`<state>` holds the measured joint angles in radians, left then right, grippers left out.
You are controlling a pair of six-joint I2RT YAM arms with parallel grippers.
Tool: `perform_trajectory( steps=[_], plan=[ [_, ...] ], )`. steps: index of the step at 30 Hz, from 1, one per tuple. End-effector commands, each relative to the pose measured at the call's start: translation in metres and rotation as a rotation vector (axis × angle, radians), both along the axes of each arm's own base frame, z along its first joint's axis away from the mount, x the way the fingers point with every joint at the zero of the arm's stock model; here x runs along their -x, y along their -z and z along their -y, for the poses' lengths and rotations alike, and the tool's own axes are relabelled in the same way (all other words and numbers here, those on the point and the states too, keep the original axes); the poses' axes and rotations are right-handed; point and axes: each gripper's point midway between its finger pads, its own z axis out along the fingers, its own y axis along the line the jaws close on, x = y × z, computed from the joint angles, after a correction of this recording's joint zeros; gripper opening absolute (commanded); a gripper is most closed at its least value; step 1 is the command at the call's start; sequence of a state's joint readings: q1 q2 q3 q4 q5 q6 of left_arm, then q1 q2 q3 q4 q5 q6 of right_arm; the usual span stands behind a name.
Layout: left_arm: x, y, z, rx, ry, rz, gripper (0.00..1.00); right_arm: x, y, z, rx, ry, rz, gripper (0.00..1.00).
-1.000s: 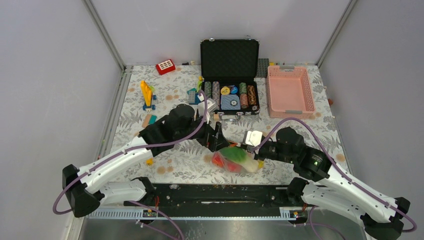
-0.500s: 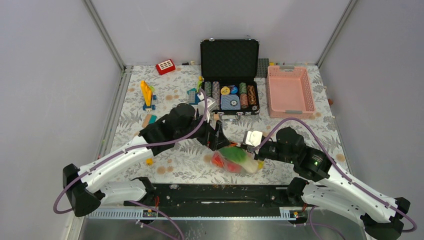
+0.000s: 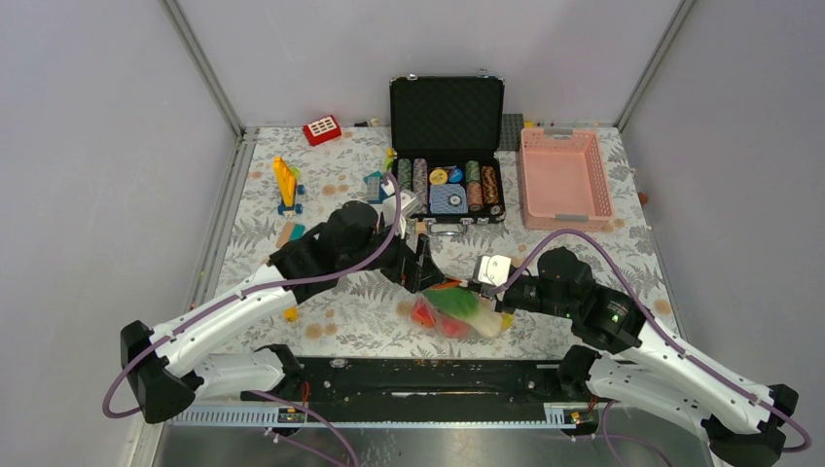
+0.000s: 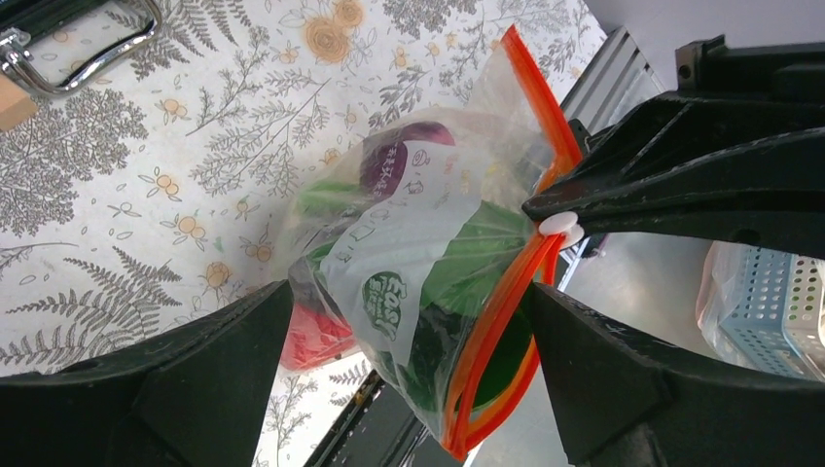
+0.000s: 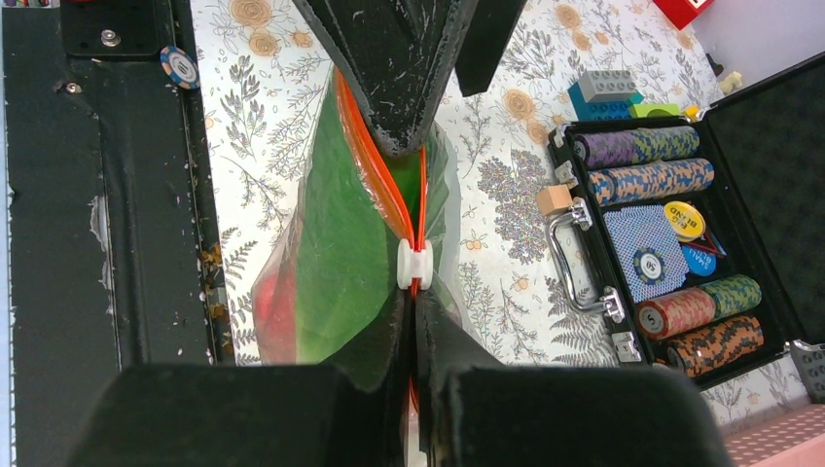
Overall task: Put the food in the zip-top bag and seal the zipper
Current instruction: Adjust the fake vegetable in the zipper food storage bag, then zip the zipper food storage bag at the center of the board.
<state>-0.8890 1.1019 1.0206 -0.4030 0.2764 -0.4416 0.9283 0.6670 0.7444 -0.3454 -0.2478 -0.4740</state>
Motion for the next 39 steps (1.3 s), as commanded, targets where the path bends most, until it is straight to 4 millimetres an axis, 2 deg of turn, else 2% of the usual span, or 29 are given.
perform_trajectory(
  steps=[1,5,8,11,14,17,21,24,25,26,28,31,34,39],
  plan=[
    [0.002,0.009,-0.001,-0.012,0.025,0.003,0.92,-0.006,-0.042,-0.008,-0.131,0.006,0.09,0.0],
    [-0.004,0.023,-0.008,-0.062,-0.019,0.008,0.88,-0.004,-0.045,-0.008,-0.144,0.003,0.09,0.0],
    [-0.012,0.03,-0.013,-0.101,-0.072,0.004,0.76,-0.001,-0.045,-0.008,-0.15,-0.017,0.089,0.0],
    [-0.007,0.029,-0.007,-0.08,-0.03,-0.008,0.67,-0.001,-0.045,-0.008,-0.154,-0.014,0.088,0.0],
    [0.0,0.032,-0.002,-0.073,0.019,-0.025,0.64,-0.004,-0.046,-0.008,-0.161,0.003,0.087,0.0],
    [0.004,0.036,0.001,-0.073,0.046,-0.046,0.58,-0.005,-0.046,-0.01,-0.167,0.008,0.082,0.0],
    [0.008,0.031,0.005,-0.05,0.074,-0.049,0.42,-0.008,-0.04,-0.013,-0.15,0.014,0.057,0.0],
    [0.007,0.018,0.005,-0.026,0.081,-0.015,0.4,-0.011,-0.039,-0.014,-0.144,0.037,0.038,0.0],
    [0.007,0.012,0.005,-0.016,0.085,-0.001,0.4,-0.011,-0.038,-0.013,-0.142,0.044,0.03,0.0],
    [0.009,0.006,0.006,-0.006,0.098,0.012,0.46,-0.011,-0.037,-0.012,-0.135,0.046,0.024,0.0],
    [0.015,-0.011,0.006,0.033,0.141,0.052,0.67,-0.009,-0.033,-0.011,-0.114,0.04,0.012,0.0],
    [0.019,-0.039,0.006,0.095,0.188,0.148,0.84,-0.006,-0.027,-0.01,-0.096,0.03,-0.003,0.0],
    [0.022,-0.058,0.001,0.13,0.226,0.262,0.94,-0.005,-0.028,-0.011,-0.095,0.021,-0.007,0.0],
    [0.043,-0.074,-0.001,0.17,0.398,0.424,0.96,0.0,-0.032,-0.014,-0.111,-0.003,-0.028,0.0]
  ],
)
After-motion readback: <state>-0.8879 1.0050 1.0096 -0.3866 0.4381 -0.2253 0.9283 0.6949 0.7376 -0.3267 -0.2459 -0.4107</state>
